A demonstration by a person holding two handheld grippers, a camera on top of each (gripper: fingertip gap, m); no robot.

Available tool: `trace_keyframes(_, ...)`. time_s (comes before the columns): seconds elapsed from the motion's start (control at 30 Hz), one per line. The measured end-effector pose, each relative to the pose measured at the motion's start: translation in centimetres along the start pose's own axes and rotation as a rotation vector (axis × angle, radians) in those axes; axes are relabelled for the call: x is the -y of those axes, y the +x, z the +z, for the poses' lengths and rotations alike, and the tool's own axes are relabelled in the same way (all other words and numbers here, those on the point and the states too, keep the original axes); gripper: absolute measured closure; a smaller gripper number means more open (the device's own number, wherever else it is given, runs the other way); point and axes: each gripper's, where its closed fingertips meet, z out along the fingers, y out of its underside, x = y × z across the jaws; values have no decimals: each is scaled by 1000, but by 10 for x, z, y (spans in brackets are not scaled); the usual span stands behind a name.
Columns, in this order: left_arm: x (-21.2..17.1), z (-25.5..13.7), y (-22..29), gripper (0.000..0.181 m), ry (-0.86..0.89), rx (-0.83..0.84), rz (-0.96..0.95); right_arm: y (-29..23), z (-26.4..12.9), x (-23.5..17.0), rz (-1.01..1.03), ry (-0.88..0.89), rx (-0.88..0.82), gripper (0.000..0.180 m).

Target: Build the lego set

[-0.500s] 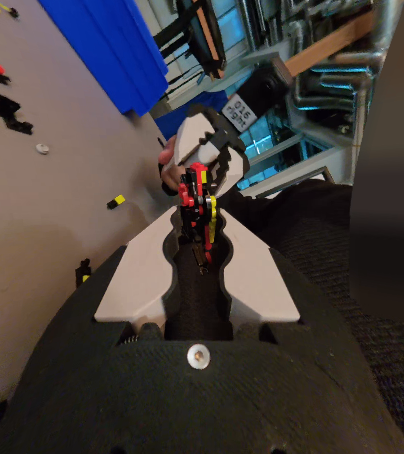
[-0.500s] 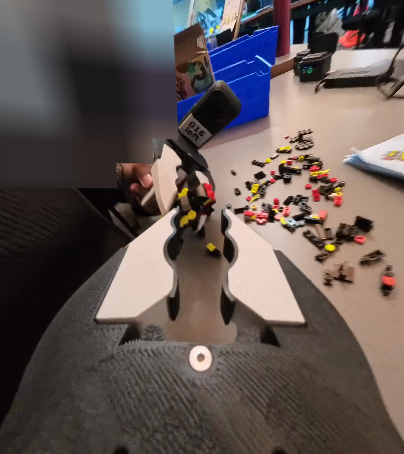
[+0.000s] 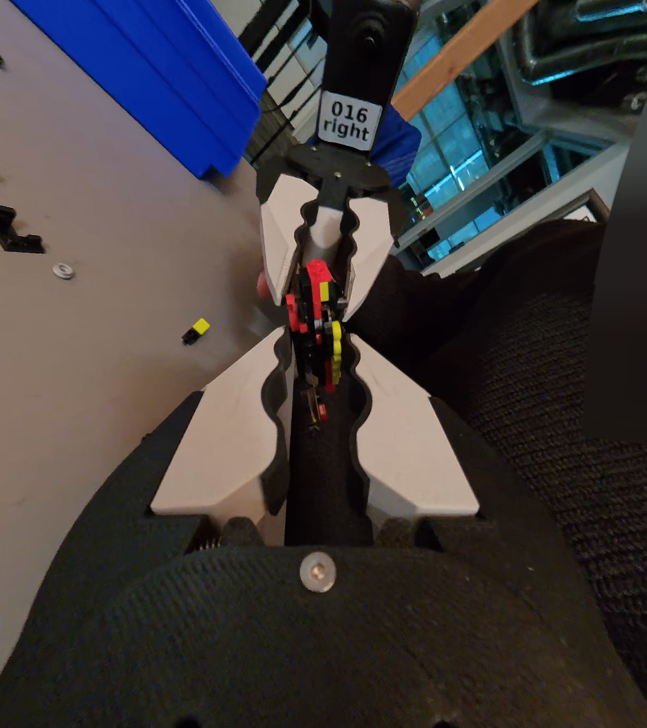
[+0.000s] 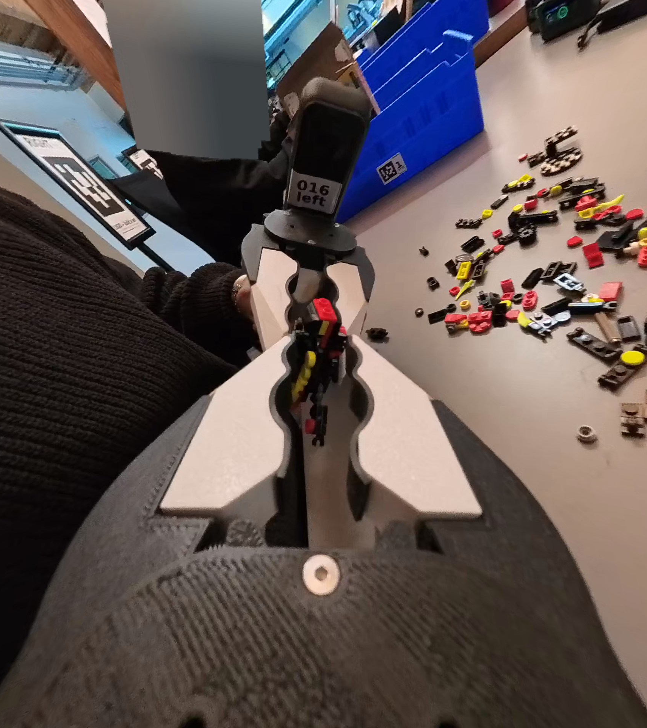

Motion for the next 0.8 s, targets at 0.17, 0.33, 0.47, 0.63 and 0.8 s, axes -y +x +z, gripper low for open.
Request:
trace_keyframes(0.17, 9, -4, -5, 158, 67, 24, -16, 7, -3, 6, 26, 34, -34, 158)
trace_keyframes(0.33, 10, -6, -4, 160, 77, 19, -3, 6, -1, 7, 15, 35, -41, 158)
trace_keyframes(0.47, 18, -13, -1, 160, 133, -23, -32, 19, -18, 17, -96, 52, -152, 142)
trace_keyframes(0.63, 26, -20, -1, 160, 189, -64, -90, 41, -54, 2, -350, -92, -326, 145)
trace_keyframes(0.8, 38, -31, 6, 160, 282, -203, -208, 60, -66, -40, -442, -325, -370, 153)
